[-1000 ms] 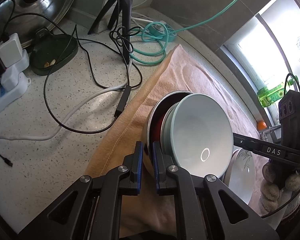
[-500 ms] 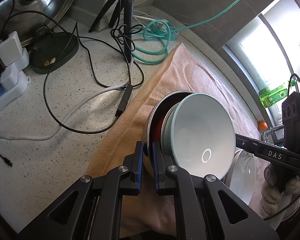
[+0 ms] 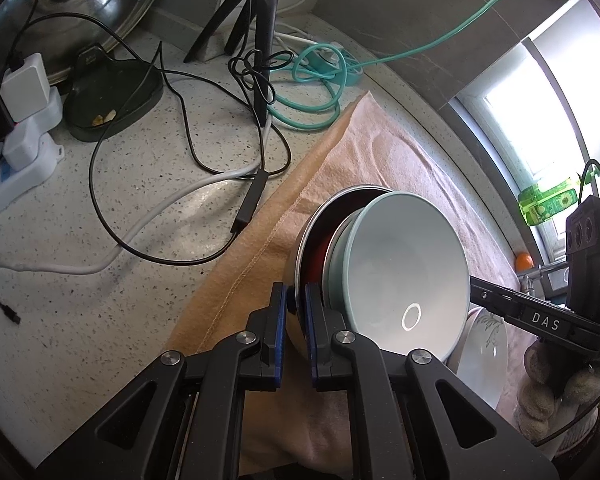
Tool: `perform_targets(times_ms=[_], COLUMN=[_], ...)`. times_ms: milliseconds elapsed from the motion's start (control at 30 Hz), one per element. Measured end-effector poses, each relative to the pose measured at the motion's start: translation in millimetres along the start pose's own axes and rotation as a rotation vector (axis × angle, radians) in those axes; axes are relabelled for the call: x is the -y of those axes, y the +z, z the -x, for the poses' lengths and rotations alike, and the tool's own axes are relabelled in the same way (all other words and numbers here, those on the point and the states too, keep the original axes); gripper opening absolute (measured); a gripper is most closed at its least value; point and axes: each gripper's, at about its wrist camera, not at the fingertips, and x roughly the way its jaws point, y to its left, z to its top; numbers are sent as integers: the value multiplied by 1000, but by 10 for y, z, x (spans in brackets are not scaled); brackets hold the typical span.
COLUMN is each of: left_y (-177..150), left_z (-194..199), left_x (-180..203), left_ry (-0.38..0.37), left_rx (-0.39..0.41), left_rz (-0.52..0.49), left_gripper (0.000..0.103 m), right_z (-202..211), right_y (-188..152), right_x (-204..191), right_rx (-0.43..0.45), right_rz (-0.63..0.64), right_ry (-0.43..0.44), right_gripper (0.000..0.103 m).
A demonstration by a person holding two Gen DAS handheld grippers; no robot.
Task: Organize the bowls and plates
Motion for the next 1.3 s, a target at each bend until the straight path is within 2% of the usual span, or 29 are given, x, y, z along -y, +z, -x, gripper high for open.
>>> perform_targets(times_ms=[1300], left_y=[43], left_z=[156], left_x=[115], left_ry=[-13], left_rx=[40], left_rz=[-34], left_gripper=[7], right_z=[188], right_y=[-51], right_x=[-43], right_rx=[37], right_rz=[-26], right_ry=[4], right_gripper=[6])
